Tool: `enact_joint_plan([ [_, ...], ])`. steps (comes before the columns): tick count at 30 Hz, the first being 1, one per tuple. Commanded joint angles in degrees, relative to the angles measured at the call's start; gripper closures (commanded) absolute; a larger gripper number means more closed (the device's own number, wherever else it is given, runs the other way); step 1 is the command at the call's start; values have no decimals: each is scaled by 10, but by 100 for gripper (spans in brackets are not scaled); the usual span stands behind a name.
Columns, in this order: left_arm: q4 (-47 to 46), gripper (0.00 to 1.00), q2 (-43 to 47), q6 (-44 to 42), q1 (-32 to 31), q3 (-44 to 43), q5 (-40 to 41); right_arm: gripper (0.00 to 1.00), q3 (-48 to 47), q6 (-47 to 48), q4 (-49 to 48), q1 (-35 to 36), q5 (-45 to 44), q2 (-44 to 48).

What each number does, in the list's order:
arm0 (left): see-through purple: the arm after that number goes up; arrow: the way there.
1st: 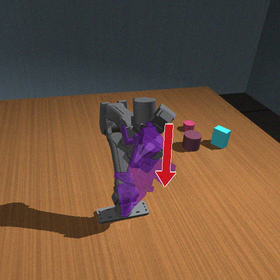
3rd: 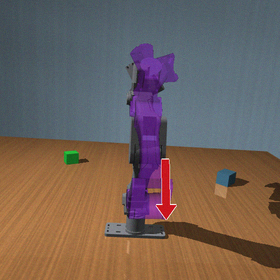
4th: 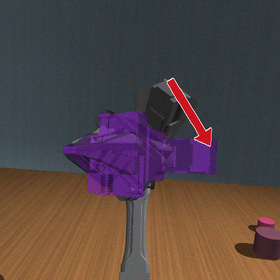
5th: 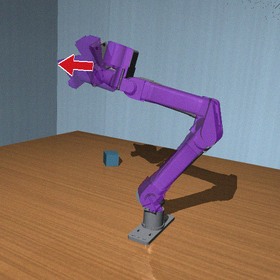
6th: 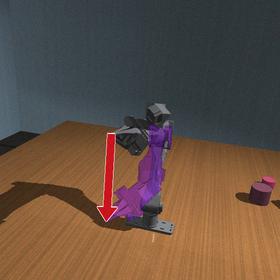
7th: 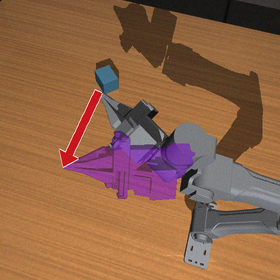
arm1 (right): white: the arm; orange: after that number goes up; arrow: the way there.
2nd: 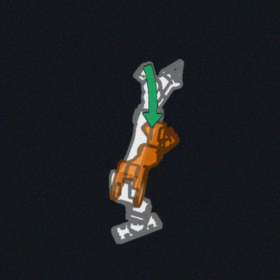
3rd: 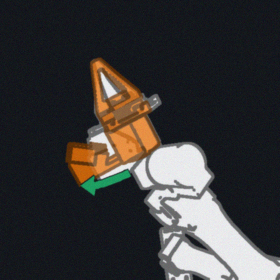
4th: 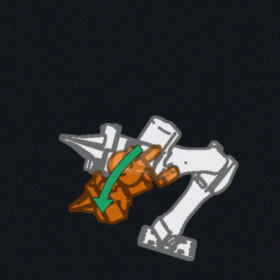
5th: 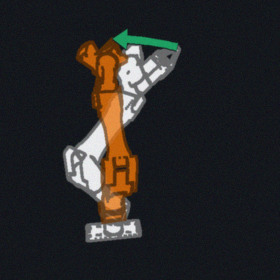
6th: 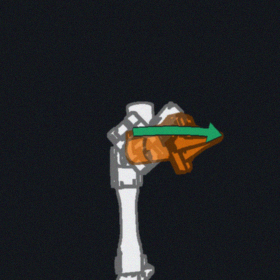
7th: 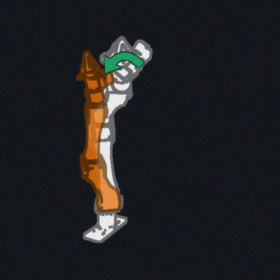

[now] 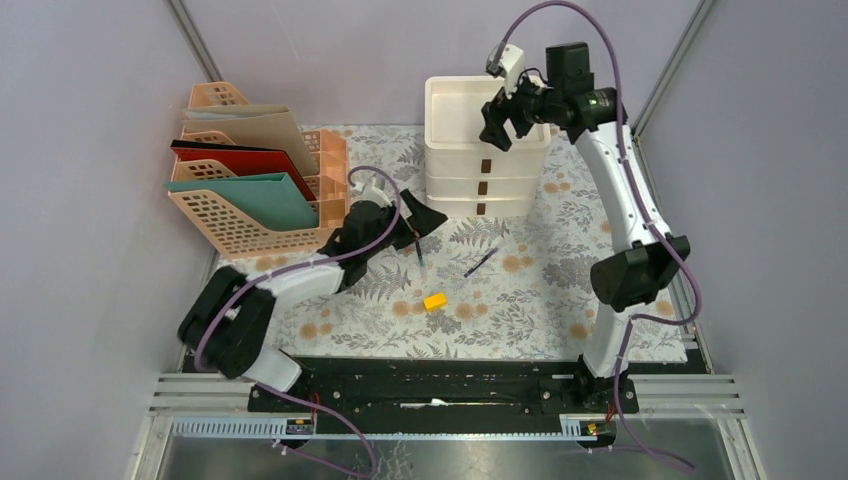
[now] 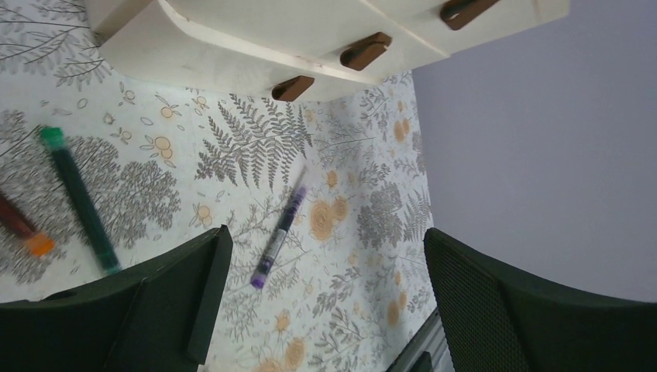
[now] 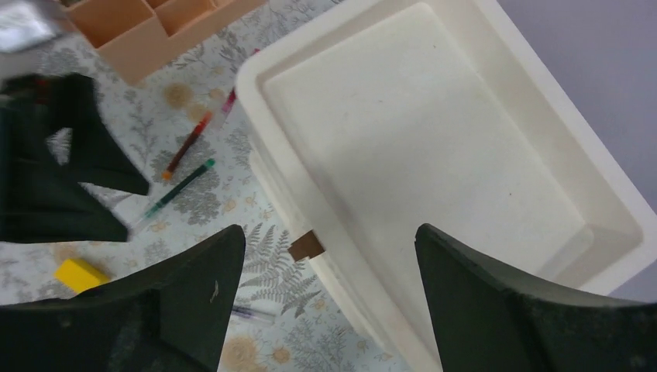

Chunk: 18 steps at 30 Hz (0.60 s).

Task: Organize the desk
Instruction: Open the drawer in the storage box.

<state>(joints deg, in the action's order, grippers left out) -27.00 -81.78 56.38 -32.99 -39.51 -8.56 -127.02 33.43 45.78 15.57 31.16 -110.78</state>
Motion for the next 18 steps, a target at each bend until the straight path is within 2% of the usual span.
enact_joint_plan([
  [1,-97,1,-86,-21,-17,-74,-15,12,37,-31,42,-5,59,107],
  [5,-124,1,-165,-31,-35,-104,-10,12,164,-64,19,-44,107,194],
  [7,-137,1,-193,-41,-47,-110,8,12,265,-92,-9,-79,126,230],
  [14,-172,2,-282,-88,-71,-160,49,12,533,-146,-118,-176,143,346],
  [18,-201,11,-332,-115,-77,-196,74,12,633,-152,-139,-199,145,367],
])
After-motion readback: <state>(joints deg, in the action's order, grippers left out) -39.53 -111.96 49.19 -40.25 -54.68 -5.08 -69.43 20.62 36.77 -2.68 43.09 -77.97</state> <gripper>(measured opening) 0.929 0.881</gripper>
